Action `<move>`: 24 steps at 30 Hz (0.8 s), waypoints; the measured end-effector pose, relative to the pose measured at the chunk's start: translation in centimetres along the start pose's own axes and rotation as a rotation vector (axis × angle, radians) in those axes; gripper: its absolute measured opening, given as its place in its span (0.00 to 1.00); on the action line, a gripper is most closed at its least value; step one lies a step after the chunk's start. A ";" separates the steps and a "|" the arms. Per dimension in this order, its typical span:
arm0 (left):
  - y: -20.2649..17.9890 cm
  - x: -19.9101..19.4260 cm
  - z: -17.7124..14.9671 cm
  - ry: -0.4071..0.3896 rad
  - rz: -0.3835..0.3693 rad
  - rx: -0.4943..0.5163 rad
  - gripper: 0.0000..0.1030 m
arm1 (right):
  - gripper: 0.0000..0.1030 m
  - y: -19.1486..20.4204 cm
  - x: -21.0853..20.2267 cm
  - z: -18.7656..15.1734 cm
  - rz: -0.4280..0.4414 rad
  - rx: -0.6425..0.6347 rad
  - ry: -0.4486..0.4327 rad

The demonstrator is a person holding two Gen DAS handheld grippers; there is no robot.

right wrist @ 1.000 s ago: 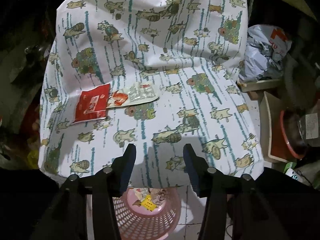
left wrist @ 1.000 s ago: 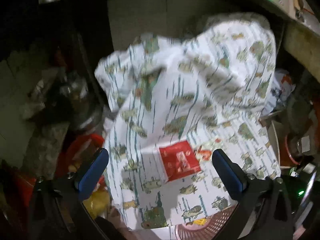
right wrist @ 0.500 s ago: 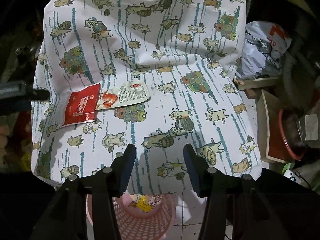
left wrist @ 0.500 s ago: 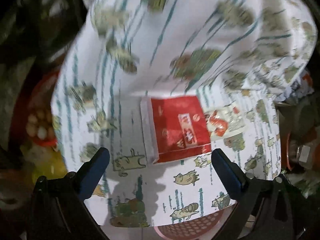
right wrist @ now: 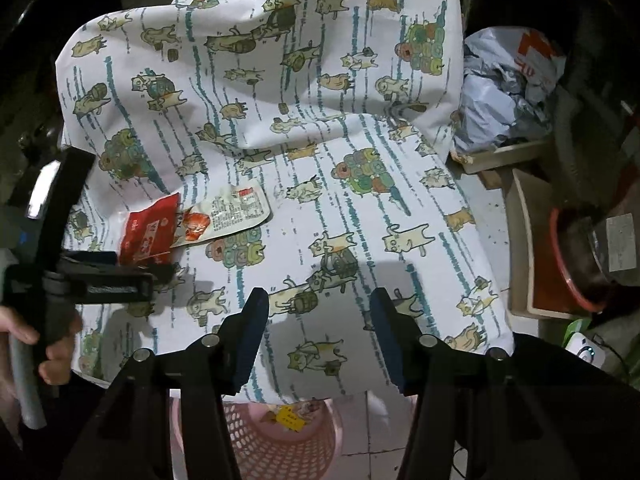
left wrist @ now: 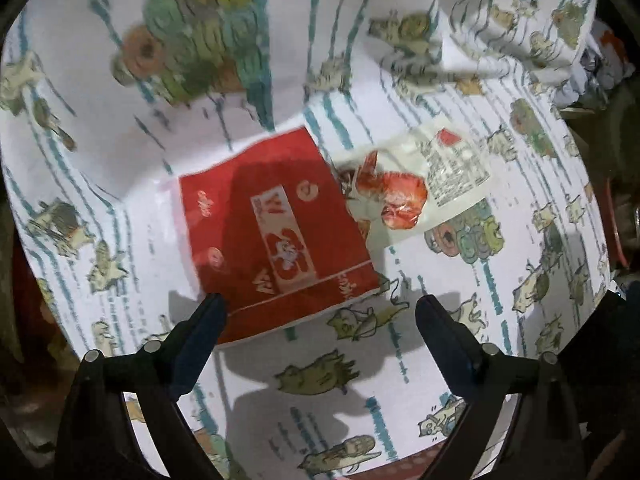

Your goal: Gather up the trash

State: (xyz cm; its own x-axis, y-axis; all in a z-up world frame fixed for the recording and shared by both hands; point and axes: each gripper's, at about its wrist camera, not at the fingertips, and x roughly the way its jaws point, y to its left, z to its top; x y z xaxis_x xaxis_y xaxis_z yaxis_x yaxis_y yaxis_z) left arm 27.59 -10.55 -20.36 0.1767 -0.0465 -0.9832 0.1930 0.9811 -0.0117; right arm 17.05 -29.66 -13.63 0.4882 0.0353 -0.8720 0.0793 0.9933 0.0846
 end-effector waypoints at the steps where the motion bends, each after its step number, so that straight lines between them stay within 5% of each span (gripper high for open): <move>1: 0.0 0.5 0.0 0.016 -0.005 -0.013 0.92 | 0.54 0.0 0.0 0.0 0.006 0.002 0.002; 7: -0.7 1.7 0.4 0.015 0.019 0.000 0.94 | 0.54 0.2 -0.1 0.2 0.013 -0.003 0.004; 9: -0.6 1.5 0.6 0.005 0.027 -0.026 0.87 | 0.54 0.1 0.0 0.2 0.011 -0.003 0.009; 11: 0.4 0.9 1.2 -0.011 0.035 -0.067 0.49 | 0.54 0.1 0.2 0.2 0.006 -0.004 0.014; 14: 1.2 0.0 1.5 0.006 0.057 -0.102 0.07 | 0.54 0.1 0.4 0.2 0.003 -0.004 0.019; 15: 1.5 -0.4 1.4 0.012 0.051 -0.114 0.02 | 0.54 0.2 0.4 0.2 0.001 -0.007 0.019; 24: 3.4 -6.8 -0.8 -0.092 -0.151 -0.151 0.00 | 0.54 1.1 0.7 -0.1 -0.005 -0.044 0.026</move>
State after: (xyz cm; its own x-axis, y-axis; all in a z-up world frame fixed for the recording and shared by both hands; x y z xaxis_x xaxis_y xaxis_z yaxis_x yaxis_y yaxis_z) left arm 26.32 -6.71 -13.90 0.2454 -0.2051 -0.9475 0.0790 0.9784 -0.1913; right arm 17.41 -28.50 -14.16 0.4651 0.0324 -0.8847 0.0436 0.9973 0.0594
